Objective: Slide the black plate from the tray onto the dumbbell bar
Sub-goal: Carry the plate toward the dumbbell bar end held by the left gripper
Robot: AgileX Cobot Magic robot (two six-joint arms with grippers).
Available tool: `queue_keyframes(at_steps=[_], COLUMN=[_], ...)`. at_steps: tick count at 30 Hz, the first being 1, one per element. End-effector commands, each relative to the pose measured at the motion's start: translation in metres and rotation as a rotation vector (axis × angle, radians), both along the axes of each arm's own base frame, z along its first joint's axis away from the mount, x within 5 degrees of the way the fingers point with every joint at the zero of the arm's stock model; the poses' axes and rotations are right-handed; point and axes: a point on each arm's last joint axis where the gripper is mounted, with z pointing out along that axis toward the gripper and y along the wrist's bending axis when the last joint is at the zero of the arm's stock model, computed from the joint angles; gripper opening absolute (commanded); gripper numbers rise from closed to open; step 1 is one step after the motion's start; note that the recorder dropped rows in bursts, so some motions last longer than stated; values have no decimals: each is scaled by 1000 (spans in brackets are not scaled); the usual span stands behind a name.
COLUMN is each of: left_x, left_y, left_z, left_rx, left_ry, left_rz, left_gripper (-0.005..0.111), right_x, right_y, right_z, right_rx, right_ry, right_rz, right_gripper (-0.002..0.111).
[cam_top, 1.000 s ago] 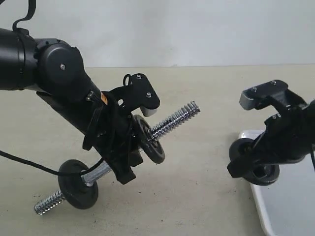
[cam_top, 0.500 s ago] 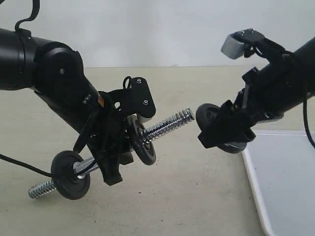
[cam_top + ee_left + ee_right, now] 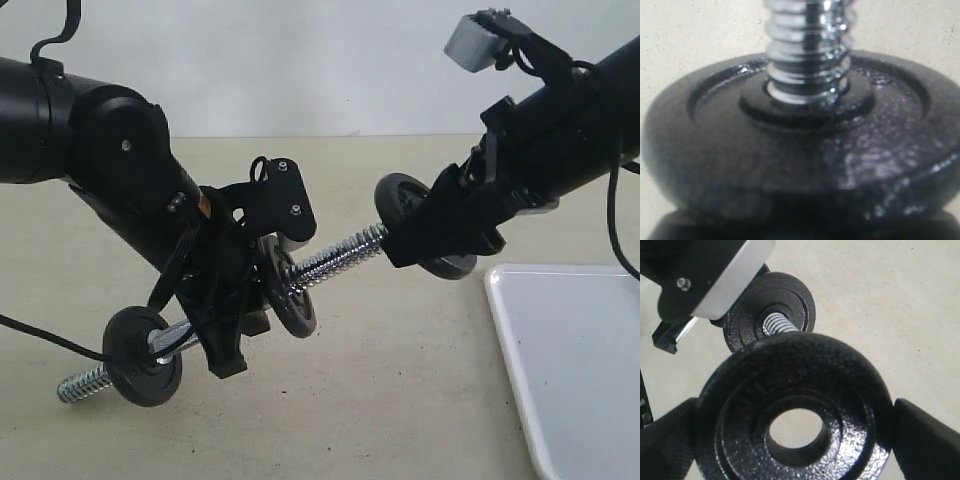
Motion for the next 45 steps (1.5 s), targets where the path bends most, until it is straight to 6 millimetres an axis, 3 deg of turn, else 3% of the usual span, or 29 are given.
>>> queue_keyframes(at_steps=[1, 45], left_x=[3, 3], left_y=[-2, -3], left_z=[29, 29], left_rx=[-85, -104], left_ry=[-108, -100], left_rz=[6, 18], left_gripper=[4, 4], right_x=[-1, 4], right_y=[4, 5], right_z=[15, 16], right_rx=[77, 57], right_ry=[-37, -244], right_rz=[-13, 99], right_gripper=[0, 0])
